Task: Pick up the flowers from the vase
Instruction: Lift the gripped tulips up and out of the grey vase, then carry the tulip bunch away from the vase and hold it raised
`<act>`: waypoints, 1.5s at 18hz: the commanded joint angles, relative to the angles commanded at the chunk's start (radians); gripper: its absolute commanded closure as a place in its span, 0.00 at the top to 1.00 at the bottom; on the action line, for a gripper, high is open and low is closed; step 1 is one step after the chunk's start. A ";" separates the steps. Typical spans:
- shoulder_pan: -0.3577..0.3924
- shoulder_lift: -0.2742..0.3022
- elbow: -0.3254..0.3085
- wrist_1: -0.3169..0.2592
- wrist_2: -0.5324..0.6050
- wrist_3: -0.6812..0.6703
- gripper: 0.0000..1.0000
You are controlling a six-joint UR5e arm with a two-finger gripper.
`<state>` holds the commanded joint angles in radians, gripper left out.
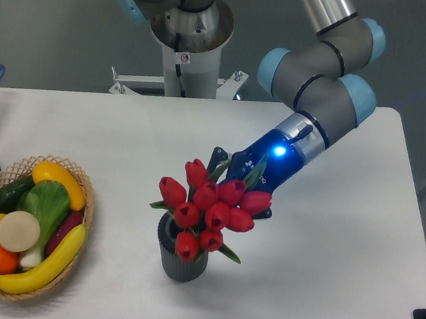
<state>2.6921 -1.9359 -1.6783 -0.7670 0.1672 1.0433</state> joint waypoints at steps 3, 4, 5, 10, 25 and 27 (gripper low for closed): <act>0.002 0.000 0.041 0.000 0.000 -0.022 0.08; 0.002 0.000 0.058 0.000 0.000 -0.032 0.08; 0.002 0.000 0.074 0.000 0.000 -0.038 0.08; -0.003 0.000 0.134 0.000 0.000 -0.039 0.08; 0.104 -0.008 0.212 0.006 0.034 -0.019 0.10; 0.126 -0.008 0.193 0.005 0.052 0.001 0.10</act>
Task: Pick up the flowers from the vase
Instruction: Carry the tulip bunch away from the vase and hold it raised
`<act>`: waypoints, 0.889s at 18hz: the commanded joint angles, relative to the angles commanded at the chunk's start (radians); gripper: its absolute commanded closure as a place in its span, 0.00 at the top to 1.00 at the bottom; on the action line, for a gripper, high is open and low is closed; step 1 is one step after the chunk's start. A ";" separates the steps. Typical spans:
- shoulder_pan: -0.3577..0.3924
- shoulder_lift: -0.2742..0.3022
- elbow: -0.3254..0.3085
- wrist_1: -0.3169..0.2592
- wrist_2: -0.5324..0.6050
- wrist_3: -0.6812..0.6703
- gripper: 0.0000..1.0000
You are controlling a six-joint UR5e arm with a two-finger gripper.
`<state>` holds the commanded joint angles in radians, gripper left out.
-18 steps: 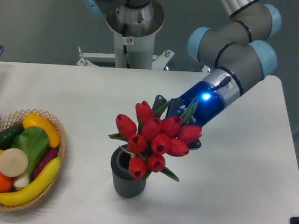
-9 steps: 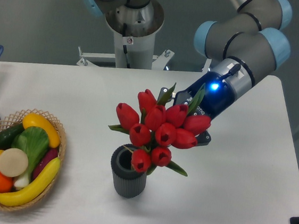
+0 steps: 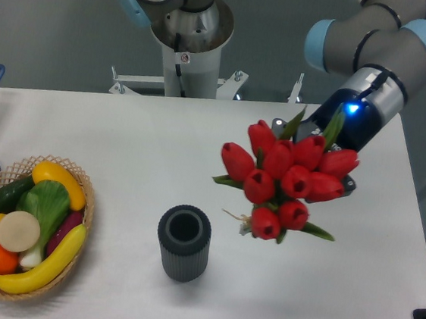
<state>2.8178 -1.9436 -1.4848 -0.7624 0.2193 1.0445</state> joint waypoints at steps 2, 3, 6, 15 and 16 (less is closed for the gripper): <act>0.020 0.000 -0.014 0.000 0.049 0.020 0.10; 0.031 0.000 -0.020 -0.002 0.087 0.038 0.10; 0.040 0.002 -0.048 -0.002 0.195 0.092 0.10; 0.060 0.077 -0.176 -0.008 0.627 0.221 0.10; 0.063 0.078 -0.183 -0.008 0.649 0.221 0.10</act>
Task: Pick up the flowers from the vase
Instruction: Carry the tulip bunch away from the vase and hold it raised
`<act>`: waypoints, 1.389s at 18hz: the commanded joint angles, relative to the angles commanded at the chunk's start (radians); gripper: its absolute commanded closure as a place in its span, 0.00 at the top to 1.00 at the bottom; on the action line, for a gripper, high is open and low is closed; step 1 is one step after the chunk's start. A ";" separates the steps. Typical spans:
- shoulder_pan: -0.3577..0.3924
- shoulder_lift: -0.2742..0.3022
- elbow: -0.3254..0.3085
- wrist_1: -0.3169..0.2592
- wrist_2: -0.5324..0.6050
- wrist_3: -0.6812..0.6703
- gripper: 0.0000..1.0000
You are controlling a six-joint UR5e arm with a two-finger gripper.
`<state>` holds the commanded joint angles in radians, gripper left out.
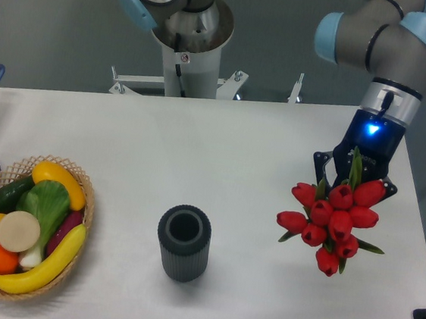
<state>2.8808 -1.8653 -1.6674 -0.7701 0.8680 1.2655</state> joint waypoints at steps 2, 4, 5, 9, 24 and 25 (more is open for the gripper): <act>0.003 0.002 -0.017 0.000 0.051 0.003 0.10; 0.002 0.002 -0.031 -0.002 0.090 0.003 0.10; -0.001 0.002 -0.034 -0.002 0.109 0.003 0.10; -0.014 0.002 -0.035 -0.012 0.277 0.005 0.10; -0.095 -0.023 0.055 -0.224 0.549 0.043 0.12; -0.104 -0.031 0.061 -0.233 0.574 0.043 0.12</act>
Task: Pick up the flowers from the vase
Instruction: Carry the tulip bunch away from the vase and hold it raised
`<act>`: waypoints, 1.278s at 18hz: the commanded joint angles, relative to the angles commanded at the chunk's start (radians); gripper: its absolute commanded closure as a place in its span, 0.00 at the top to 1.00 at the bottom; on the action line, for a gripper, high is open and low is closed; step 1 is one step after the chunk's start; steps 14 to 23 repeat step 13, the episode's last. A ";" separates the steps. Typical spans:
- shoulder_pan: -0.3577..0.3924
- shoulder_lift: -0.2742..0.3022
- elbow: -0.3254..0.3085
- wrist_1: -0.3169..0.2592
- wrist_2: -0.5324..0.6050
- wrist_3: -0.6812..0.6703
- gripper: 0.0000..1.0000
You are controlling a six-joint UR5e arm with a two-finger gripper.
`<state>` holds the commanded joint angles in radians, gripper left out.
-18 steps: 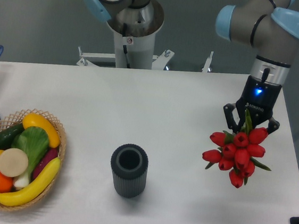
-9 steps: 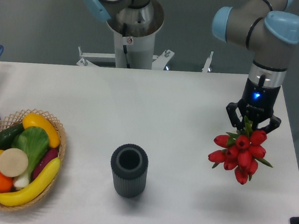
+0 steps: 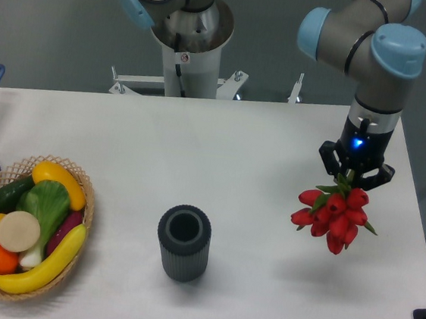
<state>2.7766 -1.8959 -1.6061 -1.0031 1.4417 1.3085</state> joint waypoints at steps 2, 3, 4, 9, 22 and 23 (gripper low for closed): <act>-0.035 -0.014 0.020 -0.020 0.063 0.000 0.12; -0.046 -0.018 0.032 -0.034 0.086 -0.002 0.12; -0.048 -0.025 0.040 -0.048 0.094 -0.003 0.12; -0.060 -0.037 0.055 -0.075 0.114 -0.008 0.12; -0.066 -0.040 0.052 -0.071 0.126 -0.008 0.12; -0.066 -0.040 0.052 -0.071 0.126 -0.008 0.12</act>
